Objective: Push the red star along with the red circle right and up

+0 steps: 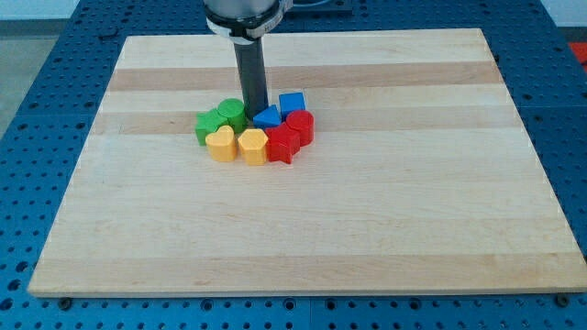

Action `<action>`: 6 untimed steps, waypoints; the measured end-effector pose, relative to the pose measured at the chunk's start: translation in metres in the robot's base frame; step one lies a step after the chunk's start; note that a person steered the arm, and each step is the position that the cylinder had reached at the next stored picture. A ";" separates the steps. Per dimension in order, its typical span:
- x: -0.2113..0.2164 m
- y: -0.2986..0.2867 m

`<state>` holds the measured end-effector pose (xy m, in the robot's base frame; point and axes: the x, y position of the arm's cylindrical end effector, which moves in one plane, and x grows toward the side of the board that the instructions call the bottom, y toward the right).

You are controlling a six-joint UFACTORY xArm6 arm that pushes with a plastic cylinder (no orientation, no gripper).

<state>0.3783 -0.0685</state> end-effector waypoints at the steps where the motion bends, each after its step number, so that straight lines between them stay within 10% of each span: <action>1: 0.002 0.001; 3: -0.036 -0.054; 6: 0.061 -0.151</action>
<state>0.4396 -0.2193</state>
